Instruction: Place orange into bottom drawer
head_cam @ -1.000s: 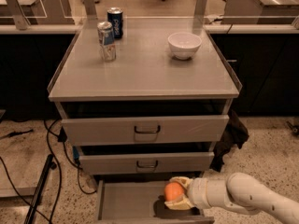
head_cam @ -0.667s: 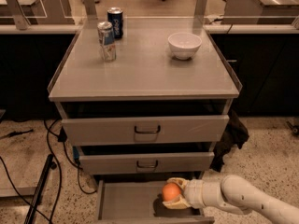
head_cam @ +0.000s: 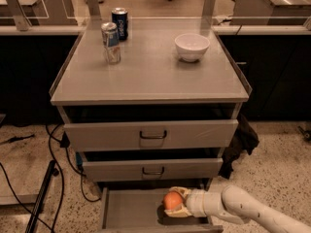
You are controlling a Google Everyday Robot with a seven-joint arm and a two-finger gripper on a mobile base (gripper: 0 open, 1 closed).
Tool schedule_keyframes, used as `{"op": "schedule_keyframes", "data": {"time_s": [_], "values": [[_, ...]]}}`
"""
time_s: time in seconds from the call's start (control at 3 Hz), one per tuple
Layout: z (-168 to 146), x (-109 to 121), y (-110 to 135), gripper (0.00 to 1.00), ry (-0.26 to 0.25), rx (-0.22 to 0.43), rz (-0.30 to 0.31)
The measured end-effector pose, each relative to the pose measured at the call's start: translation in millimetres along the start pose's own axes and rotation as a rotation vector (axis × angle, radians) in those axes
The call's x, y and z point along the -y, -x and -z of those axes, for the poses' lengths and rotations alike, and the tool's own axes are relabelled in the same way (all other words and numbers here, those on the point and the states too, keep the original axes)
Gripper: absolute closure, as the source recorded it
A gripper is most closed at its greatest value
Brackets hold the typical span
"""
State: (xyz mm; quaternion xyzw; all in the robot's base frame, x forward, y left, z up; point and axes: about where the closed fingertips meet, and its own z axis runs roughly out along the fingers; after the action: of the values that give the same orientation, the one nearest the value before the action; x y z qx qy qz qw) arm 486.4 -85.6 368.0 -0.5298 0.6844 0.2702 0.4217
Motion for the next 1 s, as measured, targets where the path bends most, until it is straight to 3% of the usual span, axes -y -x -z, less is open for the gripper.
{"op": "schedule_keyframes", "data": {"time_s": [0.67,1.0], "values": [[-63,-12,-60,1.00,0.105,-0.014,0.024],[-99,-14,-84,1.00,0.137,0.022,0.039]]}}
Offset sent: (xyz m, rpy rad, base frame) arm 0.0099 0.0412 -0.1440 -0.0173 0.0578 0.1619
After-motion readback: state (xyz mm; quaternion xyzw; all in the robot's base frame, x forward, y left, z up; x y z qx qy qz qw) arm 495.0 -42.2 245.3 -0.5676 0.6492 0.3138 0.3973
